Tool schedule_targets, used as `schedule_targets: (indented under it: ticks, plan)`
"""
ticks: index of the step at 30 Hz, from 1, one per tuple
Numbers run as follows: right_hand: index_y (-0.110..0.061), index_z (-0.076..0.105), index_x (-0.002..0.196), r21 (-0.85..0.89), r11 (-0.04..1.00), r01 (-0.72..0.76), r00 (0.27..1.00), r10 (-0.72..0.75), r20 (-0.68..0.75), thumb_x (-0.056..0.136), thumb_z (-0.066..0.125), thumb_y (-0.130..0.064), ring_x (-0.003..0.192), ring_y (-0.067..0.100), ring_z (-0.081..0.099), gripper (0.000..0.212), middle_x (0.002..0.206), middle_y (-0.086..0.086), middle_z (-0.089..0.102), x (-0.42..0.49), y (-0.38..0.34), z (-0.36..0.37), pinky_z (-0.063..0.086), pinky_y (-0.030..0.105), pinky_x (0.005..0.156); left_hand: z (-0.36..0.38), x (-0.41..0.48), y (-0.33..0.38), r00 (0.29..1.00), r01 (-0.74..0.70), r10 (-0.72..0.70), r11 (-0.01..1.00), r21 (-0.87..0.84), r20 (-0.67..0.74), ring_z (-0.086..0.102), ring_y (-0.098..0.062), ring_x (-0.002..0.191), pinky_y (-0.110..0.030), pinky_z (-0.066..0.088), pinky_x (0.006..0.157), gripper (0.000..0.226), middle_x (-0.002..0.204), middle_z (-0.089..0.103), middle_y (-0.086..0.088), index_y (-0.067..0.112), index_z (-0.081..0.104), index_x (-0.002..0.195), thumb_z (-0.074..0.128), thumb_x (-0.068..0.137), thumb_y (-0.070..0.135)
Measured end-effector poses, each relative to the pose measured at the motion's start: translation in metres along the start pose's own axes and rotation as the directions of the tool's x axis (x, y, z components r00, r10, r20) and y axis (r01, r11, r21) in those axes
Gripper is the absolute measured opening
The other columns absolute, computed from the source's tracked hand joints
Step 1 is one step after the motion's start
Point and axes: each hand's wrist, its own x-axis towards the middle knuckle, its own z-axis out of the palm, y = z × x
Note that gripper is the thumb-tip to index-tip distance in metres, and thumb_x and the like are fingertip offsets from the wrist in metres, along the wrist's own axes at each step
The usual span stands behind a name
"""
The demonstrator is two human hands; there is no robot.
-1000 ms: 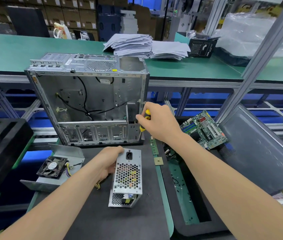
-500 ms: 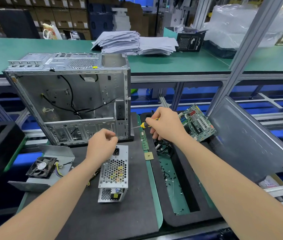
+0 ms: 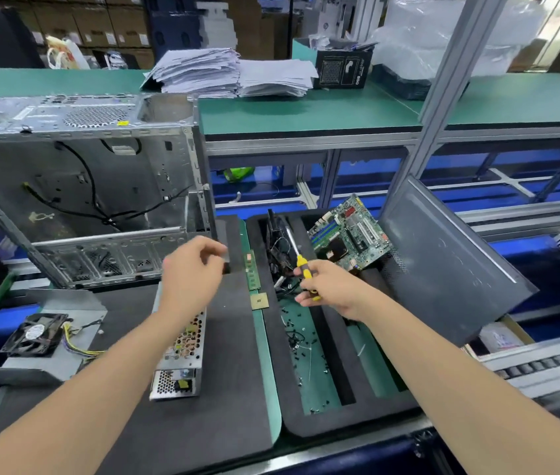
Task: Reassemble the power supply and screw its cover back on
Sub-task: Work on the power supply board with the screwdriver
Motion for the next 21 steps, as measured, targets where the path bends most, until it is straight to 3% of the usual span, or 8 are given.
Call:
schedule_targets:
  ticks: [2,4,8,10,13,15,18,21]
  plan:
    - [-0.011,0.055,0.116,-0.062,0.998,0.006,0.999,-0.004,0.037,0.106,0.041,-0.003,0.073,0.017,0.059,0.019,0.098,0.009,0.054,0.004,-0.004,0.013,0.056,0.031,0.072,-0.026,0.011,-0.020,0.994,0.091,-0.089,0.995,0.037,-0.069,0.063,0.006,0.080,-0.017,0.048,0.078,0.031,0.088,0.070,0.020,0.033,0.072,0.096,0.053,0.091,0.009]
    - [-0.013,0.050,0.113,-0.154,0.987,0.039,0.997,-0.029,0.068,0.106,0.050,-0.021,0.071,0.016,0.053,0.011,0.095,0.004,0.051,0.008,-0.014,0.032,0.051,0.032,0.071,-0.049,0.018,-0.048,0.975,0.218,-0.214,0.974,0.065,-0.068,0.067,-0.009,0.092,-0.033,0.054,0.086,0.032,0.098,0.075,0.008,0.025,0.073,0.102,0.049,0.095,0.005]
    - [-0.022,0.041,0.096,-0.414,0.878,0.242,0.970,-0.214,0.113,0.096,0.067,-0.047,0.069,0.014,0.046,0.035,0.092,-0.001,0.048,0.019,-0.046,0.088,0.040,0.030,0.064,-0.072,0.008,-0.106,0.907,0.350,-0.389,0.909,0.227,0.159,0.069,-0.023,0.103,-0.015,0.049,0.068,0.038,0.106,0.075,-0.006,0.015,0.069,0.110,0.043,0.094,-0.009]
    - [-0.021,0.040,0.098,-0.525,0.791,0.315,0.943,-0.324,0.078,0.091,0.072,-0.052,0.073,0.015,0.047,0.045,0.101,0.002,0.046,0.022,-0.062,0.124,0.040,0.032,0.062,-0.075,-0.004,-0.129,0.872,0.297,-0.402,0.888,0.351,0.280,0.065,-0.025,0.118,-0.020,0.052,0.088,0.040,0.123,0.070,-0.009,0.014,0.063,0.120,0.046,0.093,-0.010]
    - [-0.017,0.039,0.115,-0.654,0.697,0.294,0.932,-0.361,0.035,0.080,0.072,-0.068,0.097,0.026,0.055,0.070,0.115,0.002,0.038,0.022,-0.079,0.178,0.052,0.044,0.080,-0.073,-0.015,-0.154,0.825,0.124,-0.374,0.851,0.510,0.424,0.055,-0.025,0.133,-0.034,0.044,0.110,0.049,0.144,0.059,-0.006,0.013,0.054,0.142,0.062,0.094,0.008]
    - [-0.015,0.037,0.125,-0.750,0.610,0.255,0.934,-0.357,0.028,0.075,0.069,-0.077,0.108,0.034,0.054,0.086,0.122,0.004,0.037,0.022,-0.083,0.205,0.050,0.045,0.083,-0.067,-0.019,-0.164,0.804,0.015,-0.323,0.850,0.527,0.499,0.054,-0.026,0.134,-0.039,0.042,0.112,0.052,0.142,0.057,-0.005,0.017,0.053,0.144,0.069,0.095,0.027]
    - [-0.012,0.034,0.136,-0.841,0.507,0.191,0.952,-0.305,0.032,0.075,0.072,-0.074,0.117,0.039,0.053,0.095,0.133,0.008,0.036,0.025,-0.081,0.223,0.048,0.045,0.083,-0.056,-0.020,-0.177,0.800,-0.111,-0.272,0.809,0.578,0.535,0.054,-0.028,0.128,-0.044,0.043,0.108,0.045,0.130,0.053,-0.006,0.020,0.054,0.138,0.065,0.096,0.032]
    - [-0.011,0.034,0.136,-0.823,0.545,0.159,0.977,-0.207,0.052,0.075,0.078,-0.064,0.119,0.037,0.049,0.092,0.130,0.008,0.037,0.032,-0.081,0.216,0.048,0.044,0.082,-0.047,-0.014,-0.186,0.830,-0.163,-0.246,0.752,0.639,0.501,0.052,-0.028,0.125,-0.042,0.043,0.105,0.041,0.129,0.051,-0.006,0.019,0.052,0.131,0.064,0.097,0.038]
